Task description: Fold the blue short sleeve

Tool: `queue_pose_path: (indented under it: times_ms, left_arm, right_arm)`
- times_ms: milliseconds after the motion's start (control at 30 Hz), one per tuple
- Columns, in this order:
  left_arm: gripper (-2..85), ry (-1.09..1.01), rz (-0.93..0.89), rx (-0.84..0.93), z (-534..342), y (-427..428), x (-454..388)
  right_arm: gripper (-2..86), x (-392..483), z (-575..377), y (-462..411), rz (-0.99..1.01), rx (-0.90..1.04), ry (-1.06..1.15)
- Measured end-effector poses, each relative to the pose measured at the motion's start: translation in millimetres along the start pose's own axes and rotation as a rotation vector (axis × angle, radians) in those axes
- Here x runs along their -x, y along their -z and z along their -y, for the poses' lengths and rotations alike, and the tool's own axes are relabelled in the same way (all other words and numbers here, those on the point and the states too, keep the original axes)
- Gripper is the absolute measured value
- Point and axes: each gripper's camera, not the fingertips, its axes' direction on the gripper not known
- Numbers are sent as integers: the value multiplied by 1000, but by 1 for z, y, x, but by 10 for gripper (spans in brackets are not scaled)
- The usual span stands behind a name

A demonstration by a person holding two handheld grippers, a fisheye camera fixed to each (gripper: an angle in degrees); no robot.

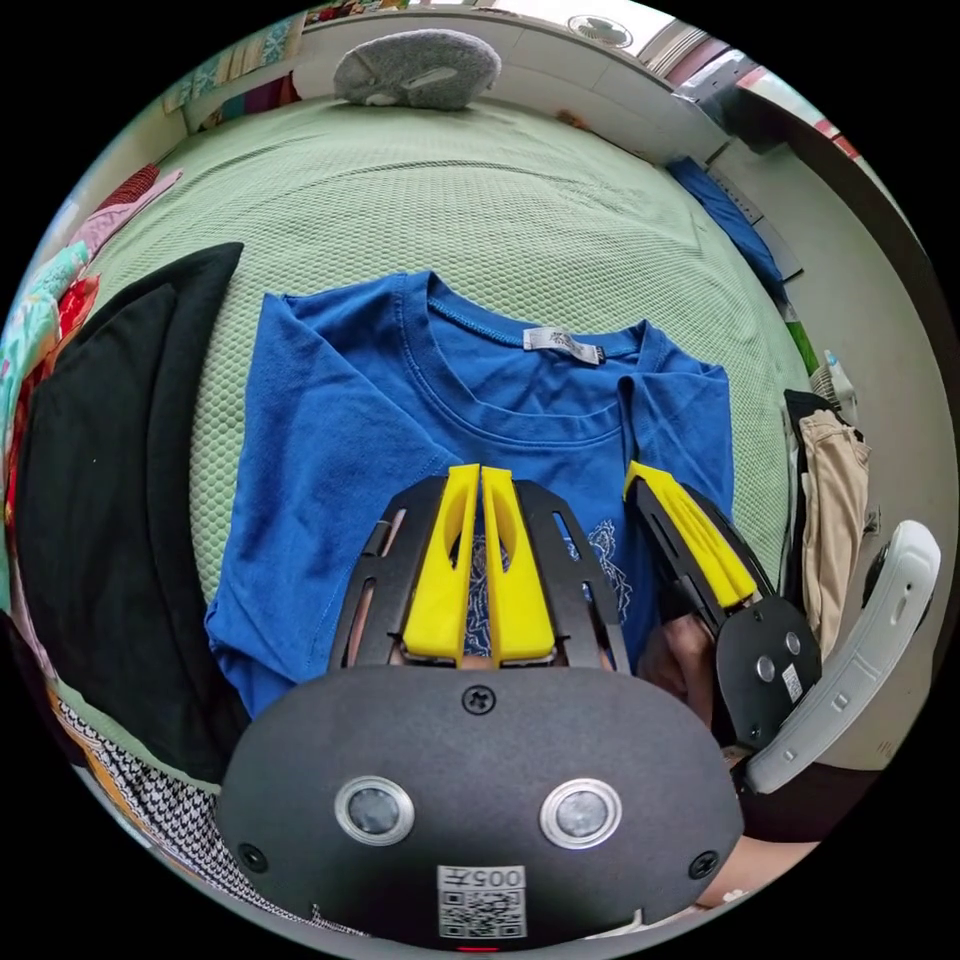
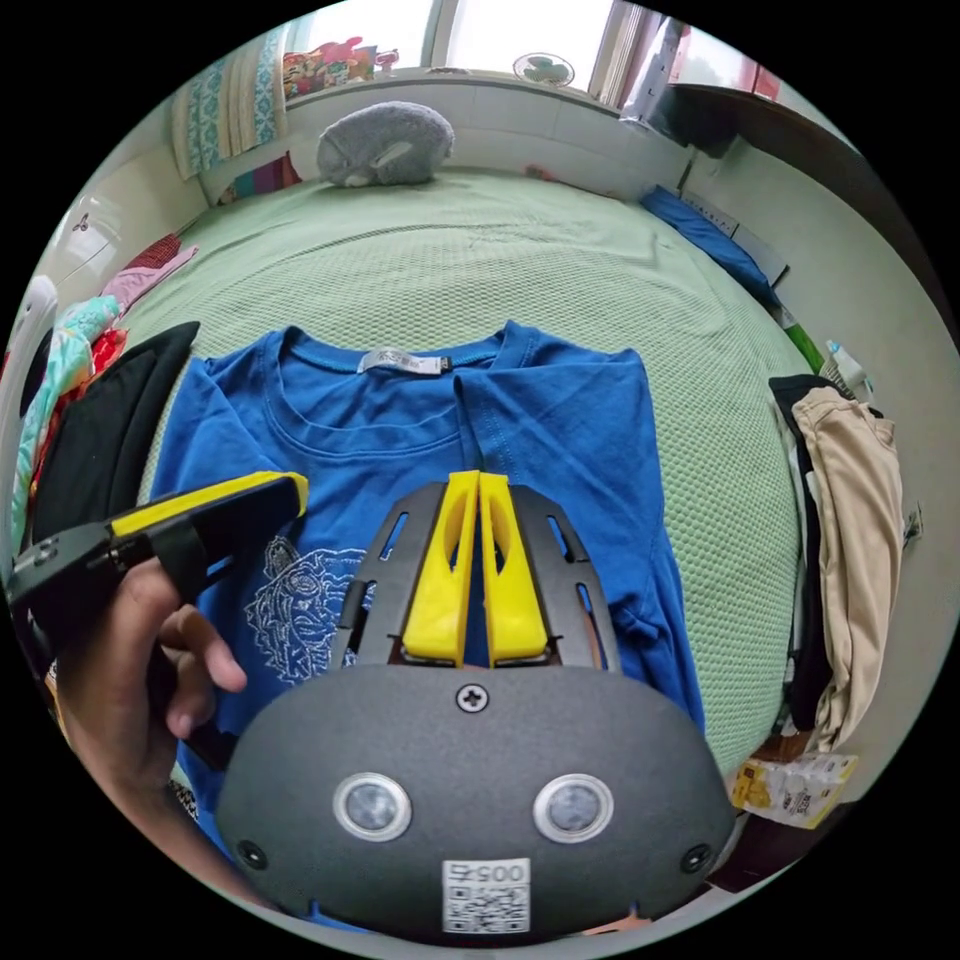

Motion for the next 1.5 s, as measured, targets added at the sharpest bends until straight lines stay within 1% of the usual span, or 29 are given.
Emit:
queue_pose_path:
  times_ms: [200,333,400,467,567,700,1067,1500]
  left_arm:
    - [3,-58,71,-2,1,-6,-20]
    - [3,-85,101,2,1,-9,-29]
    - [4,-83,96,0,1,-10,-32]
    - [4,-88,91,-2,0,-10,-33]
    - [4,-91,81,-2,-2,-10,-35]
    - [4,-106,94,-1,-6,-9,-41]
    - [5,-167,181,12,-20,-1,-58]
    - [3,-151,152,4,-46,26,-43]
  right_arm:
    - [-10,-2,-7,0,28,-19,-15]
    - [-11,8,-14,8,-43,-77,-14]
    - [-12,12,-20,16,-9,-133,-1]
    - [-13,12,-22,18,13,-146,-11]
    - [-13,8,-23,14,52,-102,-46]
    - [-13,7,-25,3,127,-10,-38]
    - [-13,5,-30,-3,123,-1,-20]
    - [-12,1,-45,4,94,0,20]
